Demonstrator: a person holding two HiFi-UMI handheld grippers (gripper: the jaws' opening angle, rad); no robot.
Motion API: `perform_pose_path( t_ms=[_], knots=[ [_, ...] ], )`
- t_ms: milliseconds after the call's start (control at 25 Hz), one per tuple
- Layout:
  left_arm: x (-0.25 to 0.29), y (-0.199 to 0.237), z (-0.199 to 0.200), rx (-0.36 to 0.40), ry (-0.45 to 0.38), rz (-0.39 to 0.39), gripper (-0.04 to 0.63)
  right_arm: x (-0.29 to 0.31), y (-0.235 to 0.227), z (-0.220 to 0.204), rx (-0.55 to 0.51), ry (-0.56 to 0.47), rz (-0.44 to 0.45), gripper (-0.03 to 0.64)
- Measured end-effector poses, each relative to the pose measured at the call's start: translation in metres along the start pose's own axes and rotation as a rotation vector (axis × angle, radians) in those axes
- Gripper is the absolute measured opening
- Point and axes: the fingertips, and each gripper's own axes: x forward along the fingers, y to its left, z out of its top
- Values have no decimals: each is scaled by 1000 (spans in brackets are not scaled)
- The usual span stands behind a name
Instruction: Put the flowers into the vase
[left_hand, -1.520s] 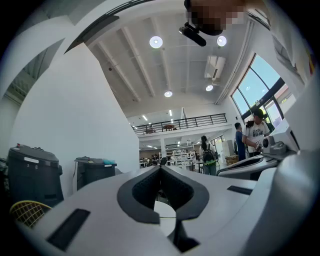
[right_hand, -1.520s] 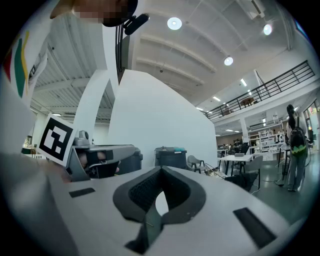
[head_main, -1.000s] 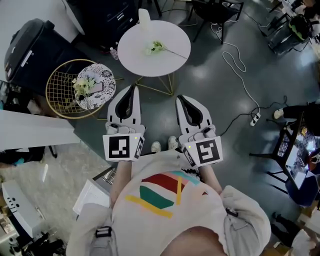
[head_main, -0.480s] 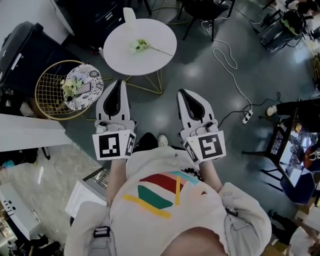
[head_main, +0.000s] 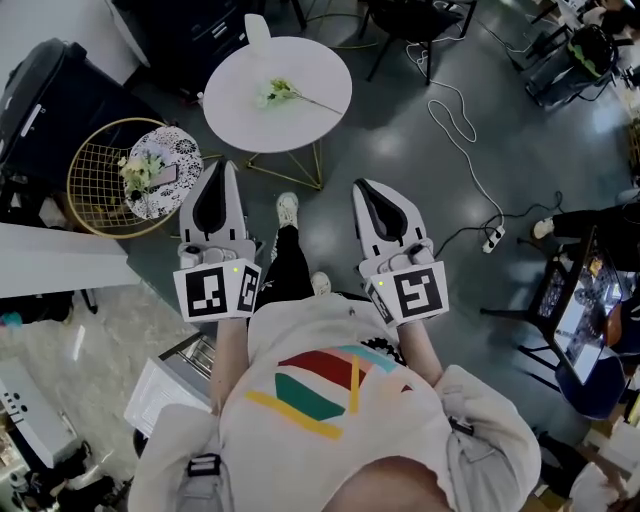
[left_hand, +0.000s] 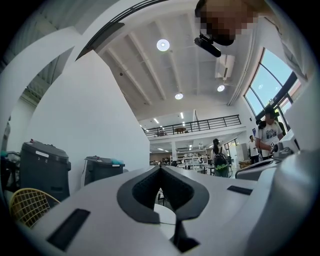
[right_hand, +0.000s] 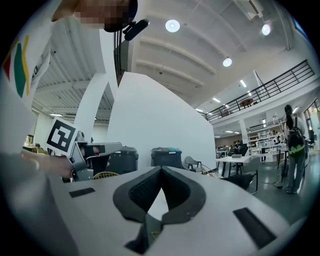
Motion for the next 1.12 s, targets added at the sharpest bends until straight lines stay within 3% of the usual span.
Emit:
perform_pose_path(
  t_ms=[600, 1120],
  knots=[
    [111, 35, -21, 27, -3, -80, 6, 85, -68, -26, 67, -9, -93, 11],
    [250, 128, -54, -11, 40, -76, 6, 267, -99, -8, -32, 37, 10, 11]
  ],
)
